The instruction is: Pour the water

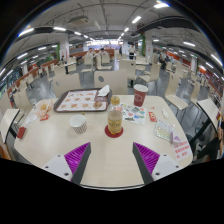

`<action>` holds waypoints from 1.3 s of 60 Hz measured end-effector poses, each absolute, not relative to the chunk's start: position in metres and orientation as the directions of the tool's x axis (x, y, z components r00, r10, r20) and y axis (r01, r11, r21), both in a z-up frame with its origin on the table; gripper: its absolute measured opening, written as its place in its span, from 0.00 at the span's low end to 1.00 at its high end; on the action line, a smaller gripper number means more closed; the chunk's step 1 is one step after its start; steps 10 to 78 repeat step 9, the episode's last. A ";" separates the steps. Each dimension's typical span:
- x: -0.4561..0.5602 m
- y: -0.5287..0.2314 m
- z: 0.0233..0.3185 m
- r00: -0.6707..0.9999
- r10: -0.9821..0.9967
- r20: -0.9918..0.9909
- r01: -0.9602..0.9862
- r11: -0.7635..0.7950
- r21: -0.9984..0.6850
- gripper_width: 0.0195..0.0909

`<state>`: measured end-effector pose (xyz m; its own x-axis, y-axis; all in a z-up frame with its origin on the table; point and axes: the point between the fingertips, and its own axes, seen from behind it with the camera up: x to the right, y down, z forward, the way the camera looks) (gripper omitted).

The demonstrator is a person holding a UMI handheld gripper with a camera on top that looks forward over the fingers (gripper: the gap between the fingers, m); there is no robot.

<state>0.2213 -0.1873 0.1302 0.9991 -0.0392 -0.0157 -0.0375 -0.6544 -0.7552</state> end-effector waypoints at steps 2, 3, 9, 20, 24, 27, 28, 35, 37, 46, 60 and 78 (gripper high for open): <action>0.222 -0.187 0.130 0.999 -0.046 -0.021 -0.046 -0.655 -0.754 0.92; 0.221 -0.188 0.129 0.998 -0.050 -0.025 -0.051 -0.657 -0.752 0.92; 0.214 -0.186 0.129 0.999 -0.037 -0.036 -0.051 -0.656 -0.753 0.93; 0.214 -0.186 0.129 0.999 -0.037 -0.036 -0.051 -0.656 -0.753 0.93; 0.214 -0.186 0.129 0.999 -0.037 -0.036 -0.051 -0.656 -0.753 0.93; 0.214 -0.186 0.129 0.999 -0.037 -0.036 -0.051 -0.656 -0.753 0.93; 0.214 -0.186 0.129 0.999 -0.037 -0.036 -0.051 -0.656 -0.753 0.93; 0.214 -0.186 0.129 0.999 -0.037 -0.036 -0.051 -0.656 -0.753 0.93; 0.214 -0.186 0.129 0.999 -0.037 -0.036 -0.051 -0.656 -0.753 0.93; 0.214 -0.186 0.129 0.999 -0.037 -0.036 -0.051 -0.656 -0.753 0.93; 0.214 -0.186 0.129 0.999 -0.037 -0.036 -0.051 -0.656 -0.753 0.93; 0.214 -0.186 0.129 0.999 -0.037 -0.036 -0.051 -0.656 -0.753 0.93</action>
